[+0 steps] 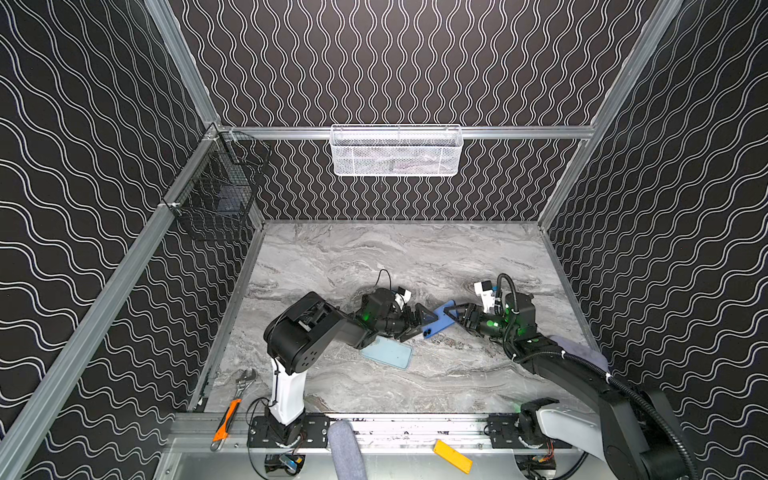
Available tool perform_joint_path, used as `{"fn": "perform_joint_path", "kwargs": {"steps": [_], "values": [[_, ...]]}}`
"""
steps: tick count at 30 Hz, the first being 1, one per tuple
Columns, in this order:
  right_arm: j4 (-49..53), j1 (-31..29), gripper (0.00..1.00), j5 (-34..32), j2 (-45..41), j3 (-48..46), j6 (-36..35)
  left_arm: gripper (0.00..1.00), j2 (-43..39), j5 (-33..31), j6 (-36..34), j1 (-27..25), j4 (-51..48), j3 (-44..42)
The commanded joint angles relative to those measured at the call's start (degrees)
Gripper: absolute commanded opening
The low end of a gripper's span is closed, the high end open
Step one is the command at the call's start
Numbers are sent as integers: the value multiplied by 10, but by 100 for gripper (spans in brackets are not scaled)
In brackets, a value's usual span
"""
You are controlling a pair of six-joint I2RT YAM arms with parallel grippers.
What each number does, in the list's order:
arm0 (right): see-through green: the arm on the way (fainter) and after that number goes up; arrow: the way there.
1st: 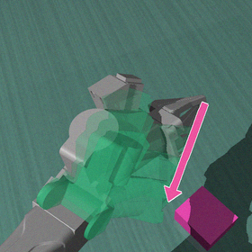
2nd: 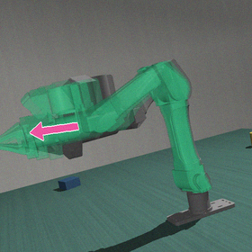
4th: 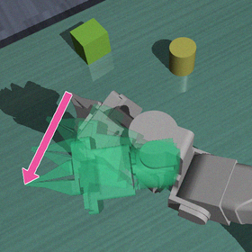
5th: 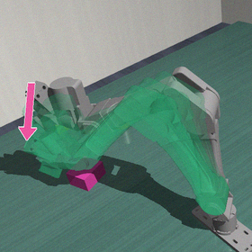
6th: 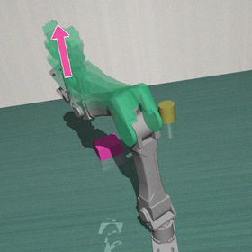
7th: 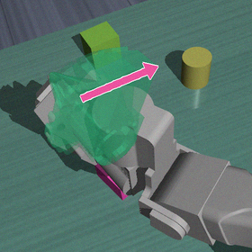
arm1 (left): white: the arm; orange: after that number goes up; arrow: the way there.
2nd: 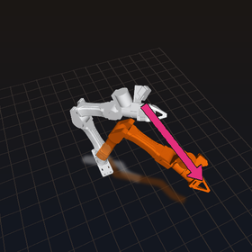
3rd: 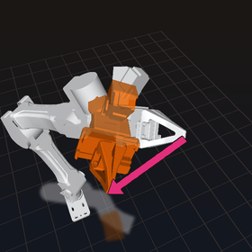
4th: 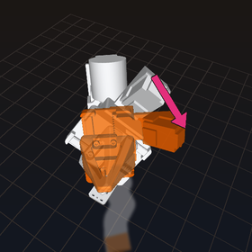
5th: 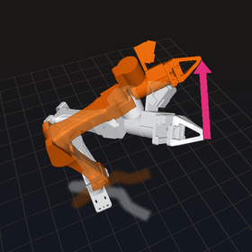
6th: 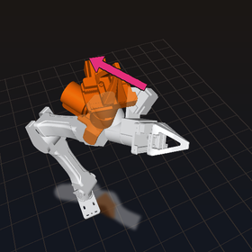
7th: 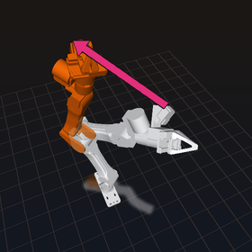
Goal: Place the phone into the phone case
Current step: 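Raise the tilted blue phone with the right gripper toward the left gripper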
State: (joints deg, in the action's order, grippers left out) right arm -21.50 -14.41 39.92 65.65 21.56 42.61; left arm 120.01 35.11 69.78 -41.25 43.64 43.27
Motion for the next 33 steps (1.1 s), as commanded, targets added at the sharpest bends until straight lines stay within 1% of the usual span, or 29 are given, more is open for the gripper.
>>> {"fn": "perform_joint_path", "kwargs": {"steps": [1, 3, 6, 8, 11, 14, 19, 20, 24, 26, 29, 33], "values": [[72, 0, 59, -36, -21, 19, -47, 99, 4, -10, 9, -1, -86, -9], [121, 0, 50, -52, -31, 33, -73, 99, 6, -9, 11, -1, -83, -10], [163, 0, 39, -55, -26, 51, -101, 99, 8, -7, 13, 0, -82, -5], [163, 0, 37, -43, -13, 55, -107, 99, 9, -6, 11, 0, -85, 0], [175, 0, 37, -23, 20, 66, -119, 99, 9, -5, 11, 0, -87, 7], [184, 0, 30, -19, 30, 70, -130, 99, 9, -5, 8, 0, -95, 15], [233, 0, 2, -51, 11, 88, -164, 99, 7, 1, 10, 6, -92, 21], [240, -1, 0, -55, 7, 90, -169, 99, 4, 1, 9, 9, -93, 21], [258, 0, 0, -63, -11, 94, -179, 99, -15, 6, 2, 19, -106, 28], [261, -1, 0, -67, -31, 96, -183, 99, -38, 6, -10, 26, -128, 34], [255, 0, 0, -73, -75, 98, -189, 99, -90, -4, -63, 38, -207, 56], [234, -1, 0, -80, -134, 95, -207, 99, -184, -36, -157, 65, -355, 97]]}}
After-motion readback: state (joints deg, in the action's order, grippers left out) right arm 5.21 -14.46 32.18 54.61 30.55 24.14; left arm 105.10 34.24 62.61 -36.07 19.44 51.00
